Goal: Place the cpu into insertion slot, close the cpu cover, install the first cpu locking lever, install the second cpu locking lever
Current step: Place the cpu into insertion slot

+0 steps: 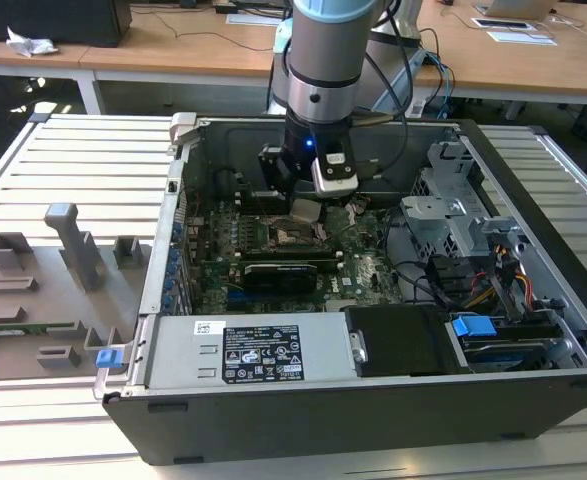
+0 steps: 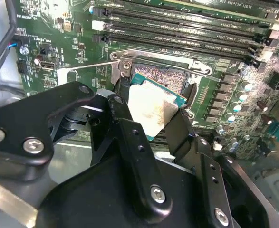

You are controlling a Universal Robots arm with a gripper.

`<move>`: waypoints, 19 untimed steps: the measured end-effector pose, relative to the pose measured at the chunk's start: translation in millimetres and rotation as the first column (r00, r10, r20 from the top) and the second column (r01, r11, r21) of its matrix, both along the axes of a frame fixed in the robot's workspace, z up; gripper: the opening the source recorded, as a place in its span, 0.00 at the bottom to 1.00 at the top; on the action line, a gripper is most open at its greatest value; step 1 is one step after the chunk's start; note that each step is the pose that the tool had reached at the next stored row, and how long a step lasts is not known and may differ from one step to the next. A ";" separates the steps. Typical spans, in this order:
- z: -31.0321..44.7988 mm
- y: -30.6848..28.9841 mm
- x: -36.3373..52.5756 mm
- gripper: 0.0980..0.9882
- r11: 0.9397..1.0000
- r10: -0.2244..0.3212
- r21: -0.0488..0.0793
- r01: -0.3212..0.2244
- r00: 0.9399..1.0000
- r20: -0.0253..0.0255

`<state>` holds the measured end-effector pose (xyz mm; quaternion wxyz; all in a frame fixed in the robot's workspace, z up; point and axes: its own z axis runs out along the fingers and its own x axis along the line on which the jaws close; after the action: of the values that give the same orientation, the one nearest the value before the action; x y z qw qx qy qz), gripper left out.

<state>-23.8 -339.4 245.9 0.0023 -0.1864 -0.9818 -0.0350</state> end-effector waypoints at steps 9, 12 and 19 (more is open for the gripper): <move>-0.8 0.0 0.0 0.50 0.993 -0.114 0.000 0.114 0.993 0.000; -1.0 0.0 0.0 0.50 0.987 -0.160 0.000 0.160 0.987 0.000; -1.5 0.0 0.0 0.50 0.968 -0.252 -0.001 0.252 0.968 0.000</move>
<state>-23.8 -339.4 244.4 -0.0022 -0.3095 -0.9503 -0.0347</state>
